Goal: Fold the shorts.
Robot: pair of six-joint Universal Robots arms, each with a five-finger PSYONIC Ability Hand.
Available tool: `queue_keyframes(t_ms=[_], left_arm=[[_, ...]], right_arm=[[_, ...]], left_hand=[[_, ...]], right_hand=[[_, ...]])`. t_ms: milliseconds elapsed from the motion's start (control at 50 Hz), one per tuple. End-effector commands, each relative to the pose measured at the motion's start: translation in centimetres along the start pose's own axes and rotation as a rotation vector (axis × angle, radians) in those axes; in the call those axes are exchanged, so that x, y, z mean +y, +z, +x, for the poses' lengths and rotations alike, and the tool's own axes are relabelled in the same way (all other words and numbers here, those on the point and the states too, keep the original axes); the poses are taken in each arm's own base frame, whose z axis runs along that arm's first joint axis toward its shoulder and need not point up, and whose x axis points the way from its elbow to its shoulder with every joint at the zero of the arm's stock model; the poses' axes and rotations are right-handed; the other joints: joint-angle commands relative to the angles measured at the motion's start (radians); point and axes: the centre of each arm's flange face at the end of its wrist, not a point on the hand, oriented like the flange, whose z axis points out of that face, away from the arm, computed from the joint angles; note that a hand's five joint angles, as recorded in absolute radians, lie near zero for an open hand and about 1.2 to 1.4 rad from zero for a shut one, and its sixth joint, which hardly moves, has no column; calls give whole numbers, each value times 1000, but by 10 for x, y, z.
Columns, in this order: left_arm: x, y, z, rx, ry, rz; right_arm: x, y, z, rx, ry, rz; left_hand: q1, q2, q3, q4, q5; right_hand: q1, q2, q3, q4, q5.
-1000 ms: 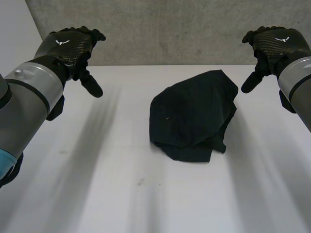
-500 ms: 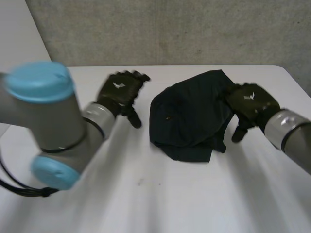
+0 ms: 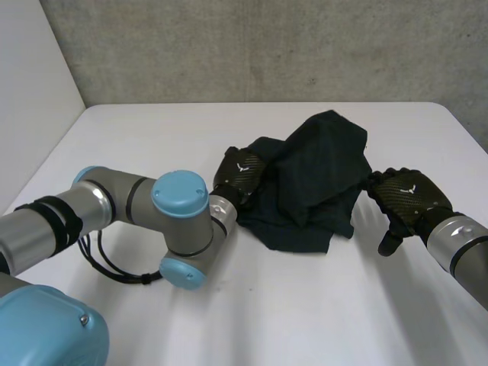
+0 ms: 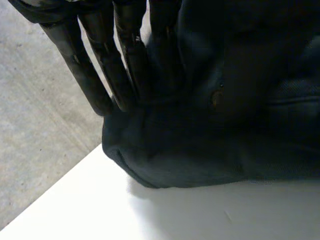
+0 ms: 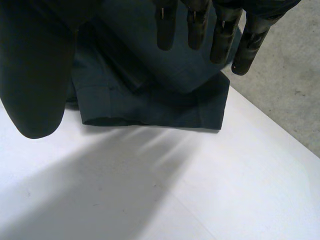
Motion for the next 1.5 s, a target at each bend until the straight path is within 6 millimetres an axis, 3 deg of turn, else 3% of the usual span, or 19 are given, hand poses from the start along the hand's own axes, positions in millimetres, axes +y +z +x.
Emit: queue_keyframes(t_ms=[20,180,200,280,400,480,500,520,560,580,700,800,1000,1140,1220,1300,1360,1440,1500], left_arm=[[-5,-3,-7,-44,-3,-10],[-75,-24,-98,-462,-19,37],[-94,-33,-114,-501,-24,83],[-133,-57,-142,-573,-30,188],[-163,-80,-159,-609,-33,263],[-156,-81,-147,-529,-32,242],[-151,-81,-141,-478,-35,229],[-147,-79,-137,-449,-39,219],[-136,-74,-128,-387,-46,193],[-119,-66,-118,-322,-61,153],[-84,-37,-73,-150,-103,89],[-59,-19,-61,-119,-106,68],[-35,22,-51,-51,-94,131],[-18,36,-40,27,-90,140],[-7,41,-34,58,-93,123],[3,43,-30,74,-99,92],[5,46,-33,55,-98,81],[4,45,-53,-87,-99,45],[-14,40,-83,-261,-84,35]], right_arm=[[0,-1,0,2,-1,0],[-2,-2,0,2,-3,4],[-2,-2,0,2,-3,5],[-1,-3,-2,-4,-7,4],[-1,-4,-5,-12,-12,2],[-1,-4,-5,-12,-12,2],[-1,-4,-5,-13,-12,3],[-1,-5,-5,-14,-12,2],[-1,-5,-5,-13,-14,3],[-1,-5,-5,-13,-14,4],[-4,-6,-4,-8,-19,12],[-3,-6,-5,-9,-18,11],[2,-6,-8,-19,-18,-4],[2,-6,-7,-18,-19,-6],[3,-5,-7,-17,-18,-7],[2,-5,-6,-16,-18,-5],[2,-4,-6,-14,-20,-5],[3,-3,-6,-17,-17,-10],[4,-3,-6,-17,-16,-11]], left_hand=[[510,510,522,519,540],[510,510,522,519,540],[510,510,522,519,540],[510,510,522,519,540],[510,510,522,519,540],[458,458,470,467,489],[77,76,89,86,107],[-93,-93,-81,-84,-62],[-290,-291,-278,-281,-260],[-381,-382,-369,-372,-351],[-582,-582,-570,-573,-551],[-588,-588,-576,-579,-557],[-500,-500,-488,-491,-469],[-441,-441,-429,-432,-410],[-344,-345,-332,-335,-314],[-81,-81,-69,-72,-50],[508,508,520,517,539],[510,510,522,519,540],[510,510,522,519,540]], right_hand=[[-27,-48,-35,-59,-70],[-27,-48,-35,-59,-70],[-27,-48,-35,-59,-70],[-27,-48,-35,-59,-70],[-27,-48,-35,-59,-70],[-27,-48,-35,-59,-70],[-27,-48,-35,-59,-70],[-27,-48,-35,-59,-70],[-27,-48,-35,-59,-70],[-27,-48,-35,-59,-70],[-27,-48,-35,-59,-70],[-27,-48,-35,-59,-70],[-27,-48,-35,-59,-70],[-27,-48,-35,-59,-70],[-27,-48,-35,-59,-70],[-27,-48,-35,-59,-70],[-27,-48,-35,-59,-70],[-27,-48,-35,-59,-70],[-27,-48,-35,-59,-70]])
